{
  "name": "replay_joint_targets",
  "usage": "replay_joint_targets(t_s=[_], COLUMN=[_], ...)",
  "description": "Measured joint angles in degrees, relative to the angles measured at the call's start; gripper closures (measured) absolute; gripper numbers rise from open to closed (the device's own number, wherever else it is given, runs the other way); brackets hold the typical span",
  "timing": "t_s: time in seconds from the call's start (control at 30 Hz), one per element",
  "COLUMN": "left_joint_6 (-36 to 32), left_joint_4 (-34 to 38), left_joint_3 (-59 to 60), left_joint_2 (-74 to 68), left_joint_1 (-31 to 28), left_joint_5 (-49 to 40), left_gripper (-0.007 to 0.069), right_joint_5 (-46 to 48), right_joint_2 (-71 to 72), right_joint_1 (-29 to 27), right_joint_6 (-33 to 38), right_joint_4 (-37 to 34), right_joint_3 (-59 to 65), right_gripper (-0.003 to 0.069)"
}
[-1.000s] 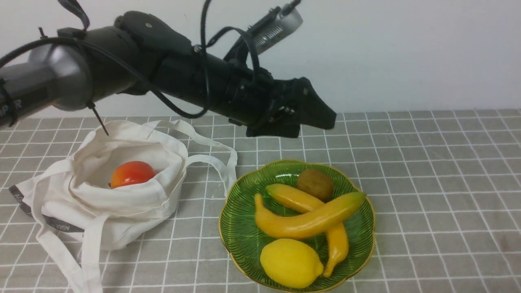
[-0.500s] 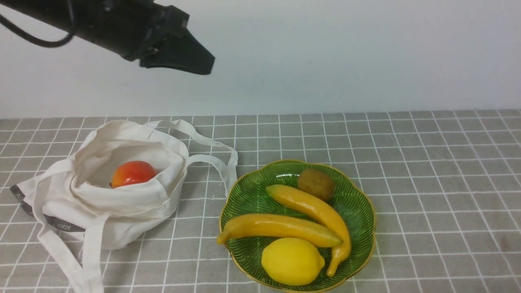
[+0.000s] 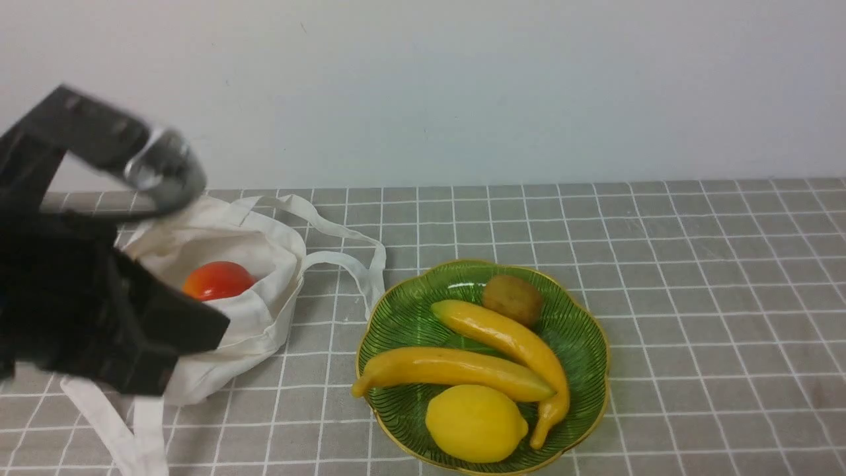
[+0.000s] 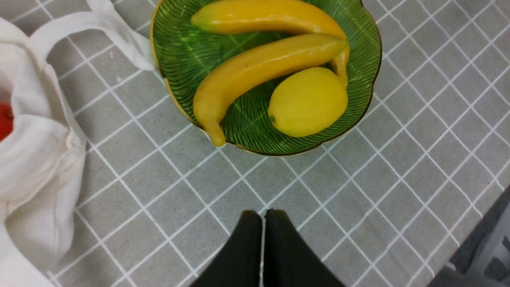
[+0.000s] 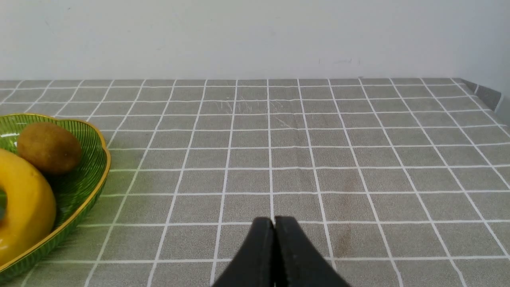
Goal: Take the fruit out of the bag on the grey coffee tablecloth and place them on the plate.
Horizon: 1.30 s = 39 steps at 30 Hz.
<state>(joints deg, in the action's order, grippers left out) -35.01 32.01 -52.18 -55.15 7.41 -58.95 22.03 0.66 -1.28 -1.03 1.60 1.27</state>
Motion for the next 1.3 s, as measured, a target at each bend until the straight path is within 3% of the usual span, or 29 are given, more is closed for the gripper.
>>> replay_joint_targets(t_s=[0.2, 0.37, 1.1, 1.27, 1.3], left_joint_6=[-0.2, -0.2, -0.4, 3.2, 6.8], left_joint_4=[6.0, 9.7, 9.3, 1.7, -3.9], left_joint_3=[20.5, 28.4, 32.6, 39.1, 42.1], left_joint_2=[17.3, 25.6, 30.9, 38.5, 41.4], left_joint_1=[0.0, 0.0, 0.0, 0.0, 0.0], left_joint_5=[18.8, 27.0, 28.2, 34.6, 37.1], left_gripper=[0.0632, 0.0632, 0.0632, 0.0632, 0.0632], right_joint_5=[0.0, 0.0, 0.0, 0.0, 0.0], right_joint_2=[0.0, 0.0, 0.0, 0.0, 0.0], right_joint_1=[0.0, 0.0, 0.0, 0.0, 0.0], right_joint_6=[0.0, 0.0, 0.0, 0.0, 0.0], right_joint_4=[0.0, 0.0, 0.0, 0.0, 0.0], right_joint_3=[0.0, 0.0, 0.0, 0.0, 0.0], right_gripper=[0.0675, 0.0675, 0.0675, 0.0675, 0.0675])
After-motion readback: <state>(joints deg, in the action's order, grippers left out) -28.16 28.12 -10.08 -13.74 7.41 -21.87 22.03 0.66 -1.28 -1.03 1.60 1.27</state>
